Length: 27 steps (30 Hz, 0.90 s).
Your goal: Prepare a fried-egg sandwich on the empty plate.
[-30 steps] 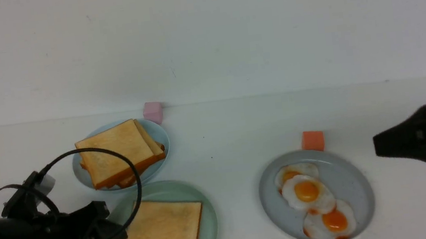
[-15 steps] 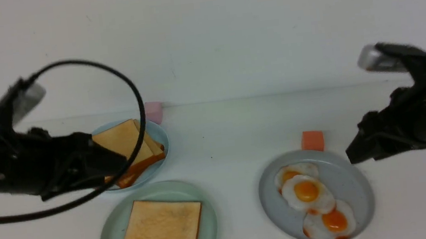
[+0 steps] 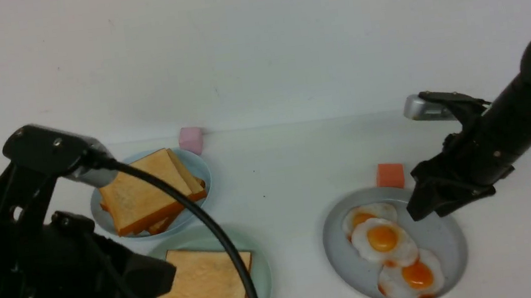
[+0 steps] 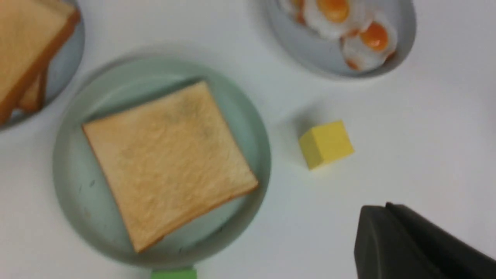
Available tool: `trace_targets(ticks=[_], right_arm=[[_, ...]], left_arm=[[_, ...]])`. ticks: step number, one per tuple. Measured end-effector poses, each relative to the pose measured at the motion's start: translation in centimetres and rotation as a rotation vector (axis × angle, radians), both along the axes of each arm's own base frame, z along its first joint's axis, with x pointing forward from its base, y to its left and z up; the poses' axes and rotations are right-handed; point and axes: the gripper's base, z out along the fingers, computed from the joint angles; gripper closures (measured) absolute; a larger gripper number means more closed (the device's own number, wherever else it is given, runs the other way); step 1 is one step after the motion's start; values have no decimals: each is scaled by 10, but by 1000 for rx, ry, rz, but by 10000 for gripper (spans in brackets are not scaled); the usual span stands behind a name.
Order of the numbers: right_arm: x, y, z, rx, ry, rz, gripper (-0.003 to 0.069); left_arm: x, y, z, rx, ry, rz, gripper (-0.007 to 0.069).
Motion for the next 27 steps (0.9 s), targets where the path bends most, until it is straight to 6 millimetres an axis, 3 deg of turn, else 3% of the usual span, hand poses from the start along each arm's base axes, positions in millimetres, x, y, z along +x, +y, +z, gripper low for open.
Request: trace_targets(ticks=[6, 14, 19, 27], right_arm=[[10, 2, -24, 18, 56, -16, 263], [17, 7, -40, 66, 76, -37, 307], [19, 8, -45, 79, 79, -49, 363], [20, 8, -49, 86, 86, -51, 541]], left_arm=[[-4, -11, 3, -44, -32, -28, 599], [-4, -12, 4, -61, -37, -27, 594], [-4, -12, 4, -60, -34, -27, 587], [-4, -12, 4, -60, -32, -27, 586]])
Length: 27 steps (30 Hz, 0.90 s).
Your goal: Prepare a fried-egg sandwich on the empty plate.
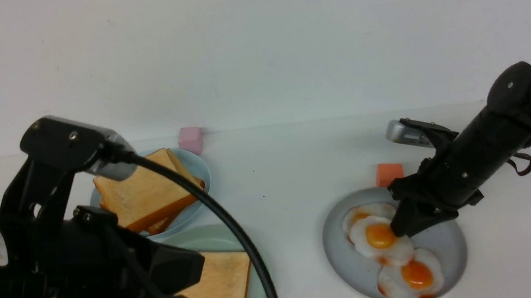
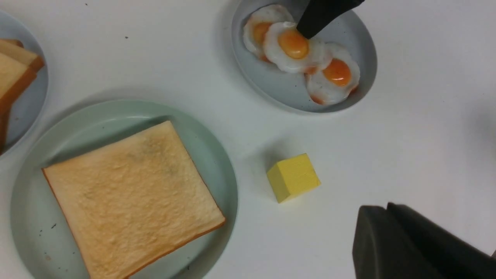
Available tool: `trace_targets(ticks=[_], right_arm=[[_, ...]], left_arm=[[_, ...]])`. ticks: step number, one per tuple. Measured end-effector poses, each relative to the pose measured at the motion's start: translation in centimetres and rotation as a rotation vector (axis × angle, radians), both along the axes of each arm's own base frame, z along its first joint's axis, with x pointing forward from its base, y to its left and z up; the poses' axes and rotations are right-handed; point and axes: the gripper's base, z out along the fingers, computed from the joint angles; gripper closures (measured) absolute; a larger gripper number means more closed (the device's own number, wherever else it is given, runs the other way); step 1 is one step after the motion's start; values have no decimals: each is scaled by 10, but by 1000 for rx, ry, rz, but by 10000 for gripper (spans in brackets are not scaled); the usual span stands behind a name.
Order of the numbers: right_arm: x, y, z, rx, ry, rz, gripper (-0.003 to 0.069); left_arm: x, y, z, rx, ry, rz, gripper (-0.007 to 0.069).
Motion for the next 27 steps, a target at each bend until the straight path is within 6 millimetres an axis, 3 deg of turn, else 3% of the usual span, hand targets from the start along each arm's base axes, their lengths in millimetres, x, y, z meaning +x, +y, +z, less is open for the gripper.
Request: trace_targets(ticks=[5, 10, 17, 20, 21, 22, 27], right_arm=[[0, 0, 0, 4, -2, 3, 641], [-1, 0, 7, -3, -28, 25, 641], [-2, 11, 52, -22, -103, 93, 641], [-4, 37, 71, -48, -123, 157, 641], [-7, 55, 79, -50, -139, 192, 641], [-7, 58, 80, -48, -139, 194, 641], [-21, 136, 101, 12, -208, 342, 641]], left_arm=[[0, 0, 0, 7, -1, -1, 585], [-1, 1, -2, 26, 3, -8, 577], [1, 5, -4, 80, -12, 5, 575], [3, 9, -5, 114, -20, 41, 573], [4, 11, -5, 130, -20, 65, 571], [5, 11, -6, 139, -24, 68, 571], [3, 24, -5, 204, -19, 170, 568]])
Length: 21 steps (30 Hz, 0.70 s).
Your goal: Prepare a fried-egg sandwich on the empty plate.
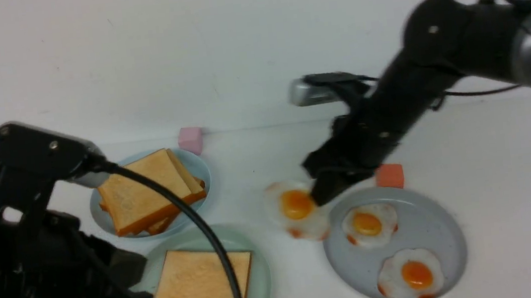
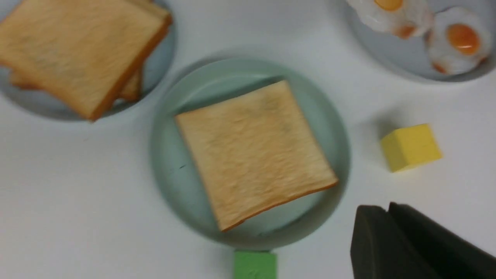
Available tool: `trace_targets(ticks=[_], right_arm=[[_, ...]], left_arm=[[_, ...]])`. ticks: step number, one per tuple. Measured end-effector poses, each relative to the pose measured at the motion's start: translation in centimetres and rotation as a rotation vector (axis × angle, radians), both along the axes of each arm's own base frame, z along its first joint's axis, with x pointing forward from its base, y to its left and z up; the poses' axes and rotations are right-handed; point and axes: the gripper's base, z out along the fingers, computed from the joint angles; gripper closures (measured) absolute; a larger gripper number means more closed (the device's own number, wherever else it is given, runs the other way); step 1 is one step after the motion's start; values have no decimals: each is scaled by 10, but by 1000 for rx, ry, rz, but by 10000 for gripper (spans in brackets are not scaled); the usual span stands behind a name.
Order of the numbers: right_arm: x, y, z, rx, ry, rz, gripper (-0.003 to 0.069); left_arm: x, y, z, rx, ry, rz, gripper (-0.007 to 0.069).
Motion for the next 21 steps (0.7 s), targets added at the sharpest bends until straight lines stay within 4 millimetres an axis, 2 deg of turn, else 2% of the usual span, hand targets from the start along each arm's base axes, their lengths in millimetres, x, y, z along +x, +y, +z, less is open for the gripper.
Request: trace_targets(ticks=[1, 2, 4, 7, 8, 9, 11, 15, 19, 21], right_arm=[[1, 3, 0, 4, -3, 5, 641], [-3, 25, 0, 23, -6, 47, 641], [-4, 46, -4, 33, -8, 84, 641], [-4, 70, -15, 37, 5, 111, 641], [-2, 83, -26, 34, 13, 120, 641], [-2, 85, -27, 33, 15, 118, 641], [1, 97, -43, 22, 29, 114, 640], [5, 103, -68, 4, 76, 78, 621], [6, 104, -72, 2, 101, 40, 568], [5, 104, -70, 3, 110, 40, 510]], left_arm=[[-1, 1, 1, 7, -8, 3, 568], [-4, 7, 4, 18, -24, 25, 571], [-11, 14, 10, 20, -47, 51, 585], [-20, 22, 17, 14, -79, 69, 616], [-27, 27, 21, 5, -96, 75, 638], [-27, 27, 21, 8, -92, 76, 638], [-34, 32, 23, 5, -90, 89, 638], [-36, 36, 22, -7, -66, 139, 638], [-36, 37, 23, -21, -61, 178, 638], [-35, 38, 23, -17, -66, 184, 638]])
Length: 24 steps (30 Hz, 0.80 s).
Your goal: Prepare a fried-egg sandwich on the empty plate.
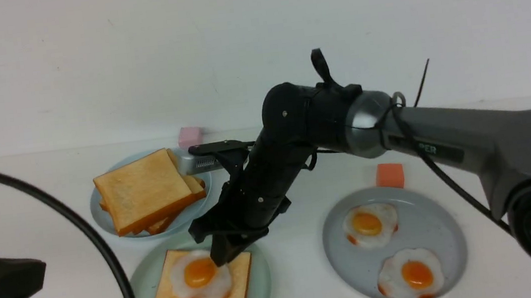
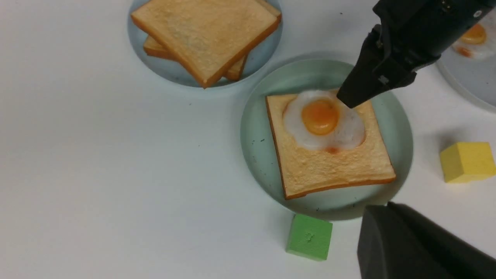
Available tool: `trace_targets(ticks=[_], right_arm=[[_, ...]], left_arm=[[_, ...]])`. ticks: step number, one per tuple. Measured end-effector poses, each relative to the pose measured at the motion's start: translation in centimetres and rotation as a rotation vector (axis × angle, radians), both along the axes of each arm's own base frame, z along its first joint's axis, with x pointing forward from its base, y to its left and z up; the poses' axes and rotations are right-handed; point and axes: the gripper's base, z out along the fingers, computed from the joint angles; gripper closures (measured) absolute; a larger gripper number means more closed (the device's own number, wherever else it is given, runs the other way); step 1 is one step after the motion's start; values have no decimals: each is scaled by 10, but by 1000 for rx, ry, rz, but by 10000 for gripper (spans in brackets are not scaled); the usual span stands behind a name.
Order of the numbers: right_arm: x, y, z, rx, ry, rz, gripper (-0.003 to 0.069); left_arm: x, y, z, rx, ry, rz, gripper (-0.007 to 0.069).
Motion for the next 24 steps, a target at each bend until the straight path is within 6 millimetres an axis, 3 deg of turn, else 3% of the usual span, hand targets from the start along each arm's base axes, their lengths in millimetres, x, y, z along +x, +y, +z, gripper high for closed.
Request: trace_targets(ticks=[4, 6, 8, 10, 11, 12, 16, 17, 19, 24], right_arm=[[-3, -3, 11, -30, 3, 43, 375], [-5, -8, 27, -67, -34, 81, 315], [-8, -16, 56, -101, -100, 113, 275], [-15, -27, 98, -109, -190, 125, 258], [-15, -27, 98, -109, -190, 125, 258], [-25, -39, 133, -97, -257, 122, 254], [-56, -65, 194, -52, -366, 113, 253], [-57, -66, 196, -50, -369, 113, 253], [-77, -79, 212, -30, -394, 130, 253], [-108, -96, 210, 6, -420, 207, 253]], left_arm=[[1, 1, 0, 8, -6, 12, 638], [4, 1, -1, 15, -9, 29, 638], [11, -2, -3, 18, -1, 44, 638], [20, -6, -8, 26, 18, 56, 638], [21, -6, -9, 27, 20, 58, 638], [33, -8, -15, 31, 42, 83, 638], [68, -4, -28, -14, 108, 164, 638], [68, -2, -28, -14, 108, 173, 638], [90, 6, -34, -78, 182, 214, 638], [128, 24, -51, -281, 347, 283, 638]])
